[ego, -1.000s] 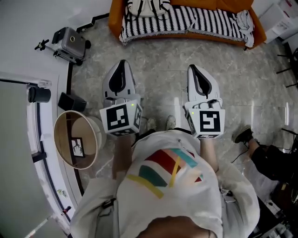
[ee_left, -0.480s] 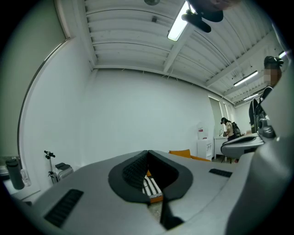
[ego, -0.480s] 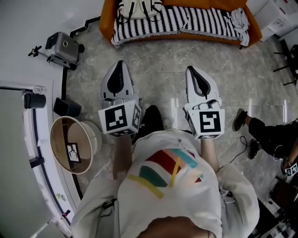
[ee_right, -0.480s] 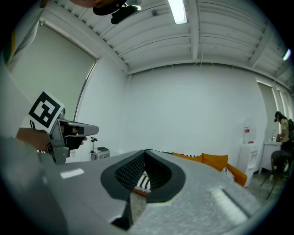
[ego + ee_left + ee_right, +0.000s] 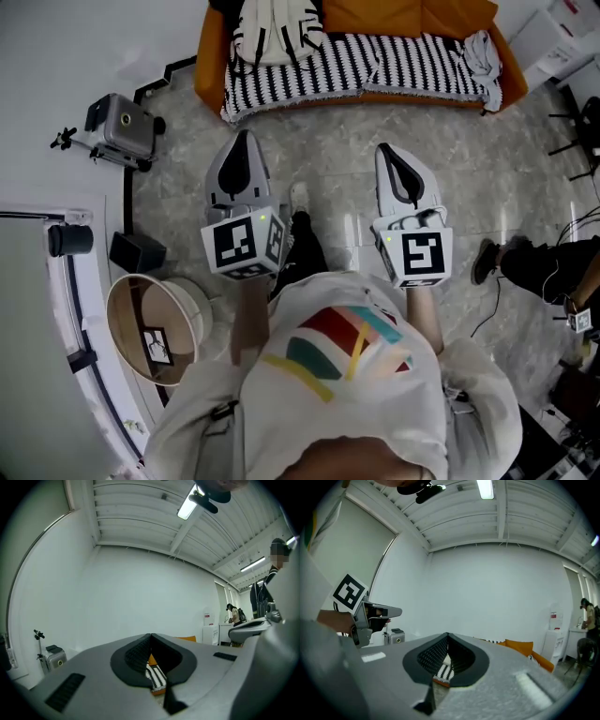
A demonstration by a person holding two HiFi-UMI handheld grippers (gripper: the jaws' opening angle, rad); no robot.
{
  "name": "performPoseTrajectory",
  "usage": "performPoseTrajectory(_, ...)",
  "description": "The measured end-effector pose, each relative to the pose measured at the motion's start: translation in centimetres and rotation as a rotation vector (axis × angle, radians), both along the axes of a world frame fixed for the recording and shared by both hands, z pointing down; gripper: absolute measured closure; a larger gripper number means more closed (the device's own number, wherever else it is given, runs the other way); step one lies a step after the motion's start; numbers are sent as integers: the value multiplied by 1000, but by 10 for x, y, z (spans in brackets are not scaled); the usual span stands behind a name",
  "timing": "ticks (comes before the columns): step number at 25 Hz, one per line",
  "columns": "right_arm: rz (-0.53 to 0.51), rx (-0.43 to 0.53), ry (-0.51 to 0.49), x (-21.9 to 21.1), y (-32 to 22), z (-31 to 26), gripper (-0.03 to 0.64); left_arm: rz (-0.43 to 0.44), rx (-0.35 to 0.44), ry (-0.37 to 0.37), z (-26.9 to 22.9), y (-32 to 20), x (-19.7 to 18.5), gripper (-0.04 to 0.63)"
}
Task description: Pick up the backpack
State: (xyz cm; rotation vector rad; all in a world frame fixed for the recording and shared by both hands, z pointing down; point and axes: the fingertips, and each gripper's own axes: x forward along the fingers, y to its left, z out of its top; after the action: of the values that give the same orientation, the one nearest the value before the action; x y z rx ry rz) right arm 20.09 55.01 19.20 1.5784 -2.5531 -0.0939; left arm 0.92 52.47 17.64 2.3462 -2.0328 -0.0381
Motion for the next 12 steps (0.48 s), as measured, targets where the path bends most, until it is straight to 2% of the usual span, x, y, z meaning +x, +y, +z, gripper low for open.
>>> performPoseTrajectory(5, 15, -5, 7, -23, -72, -9, 612, 26, 1, 13, -5, -72, -20, 581)
performPoseTrajectory(12, -8, 1, 19, -83, -169, -31, 612, 48, 5, 35, -20, -169, -69, 581)
